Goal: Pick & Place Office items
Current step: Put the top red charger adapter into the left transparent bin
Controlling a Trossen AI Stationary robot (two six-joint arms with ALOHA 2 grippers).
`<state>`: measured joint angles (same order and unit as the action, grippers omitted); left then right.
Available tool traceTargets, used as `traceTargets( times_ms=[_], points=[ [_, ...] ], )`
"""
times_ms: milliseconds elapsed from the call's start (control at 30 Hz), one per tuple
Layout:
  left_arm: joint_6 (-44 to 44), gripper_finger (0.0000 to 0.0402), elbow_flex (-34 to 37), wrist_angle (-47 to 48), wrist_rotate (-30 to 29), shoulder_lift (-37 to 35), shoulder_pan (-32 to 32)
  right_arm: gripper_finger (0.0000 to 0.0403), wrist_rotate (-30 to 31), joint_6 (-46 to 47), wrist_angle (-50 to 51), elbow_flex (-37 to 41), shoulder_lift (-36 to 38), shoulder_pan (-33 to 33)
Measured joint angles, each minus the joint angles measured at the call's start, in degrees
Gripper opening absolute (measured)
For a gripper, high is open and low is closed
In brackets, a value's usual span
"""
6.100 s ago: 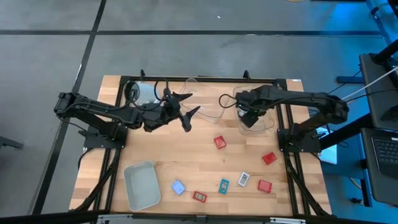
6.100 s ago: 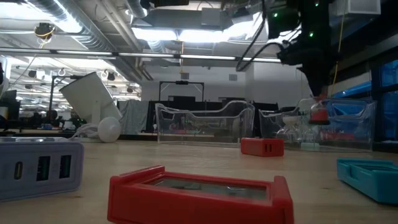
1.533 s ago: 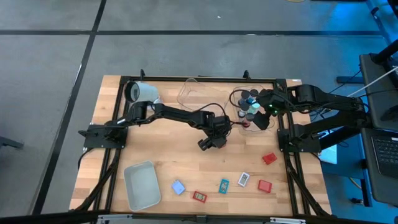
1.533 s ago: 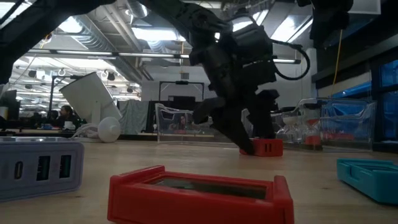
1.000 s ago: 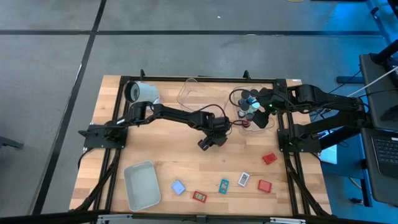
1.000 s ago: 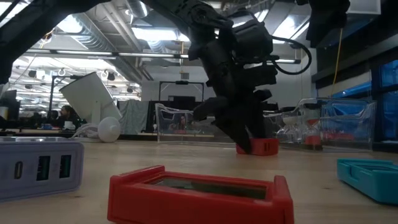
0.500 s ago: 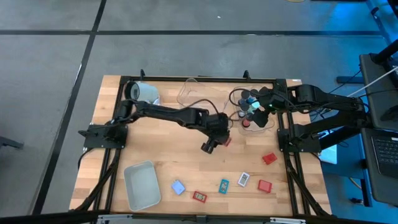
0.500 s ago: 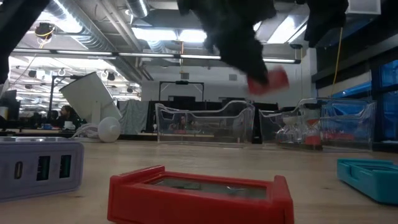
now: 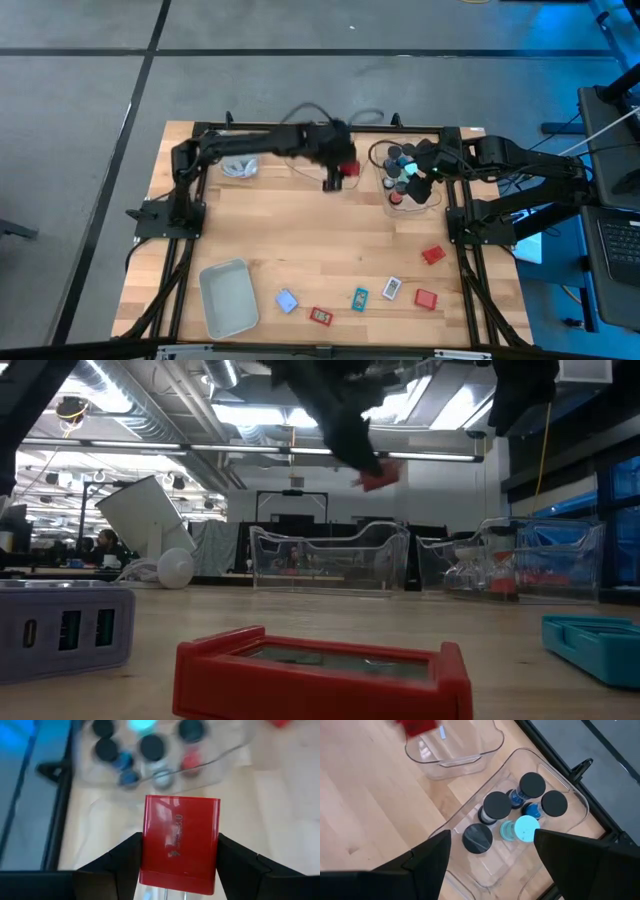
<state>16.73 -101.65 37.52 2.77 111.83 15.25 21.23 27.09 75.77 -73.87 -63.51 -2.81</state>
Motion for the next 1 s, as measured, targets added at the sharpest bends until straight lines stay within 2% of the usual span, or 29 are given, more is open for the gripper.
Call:
traceTargets(
  times_ms=[167,333,533,767,1000],
  points=[
    [-2.4,0.0211,1.3,-0.2,1.7,0.6,6.0,0.029,0.1,-1.0,0.0,0.0,0.0,0.0],
    [-3.5,0.0211,9.1,-1.5,1.4,0.2,8.4,0.029,0.9,-2.5,0.0,0.0,0.0,0.0],
    [-6.4,0.0211,19.4,-10.3,-0.8,0.2,10.3,0.029,2.5,-4.0,-0.1,0.0,0.0,0.0],
    [-7.6,0.0211,22.0,-10.3,-8.5,0.2,11.0,0.0291,3.4,-4.0,-0.1,0.0,0.0,0.0],
    [-9.0,0.0218,24.7,-11.2,-8.7,0.5,12.7,0.0291,3.4,-4.0,-0.5,0.0,0.0,0.0]
  ],
)
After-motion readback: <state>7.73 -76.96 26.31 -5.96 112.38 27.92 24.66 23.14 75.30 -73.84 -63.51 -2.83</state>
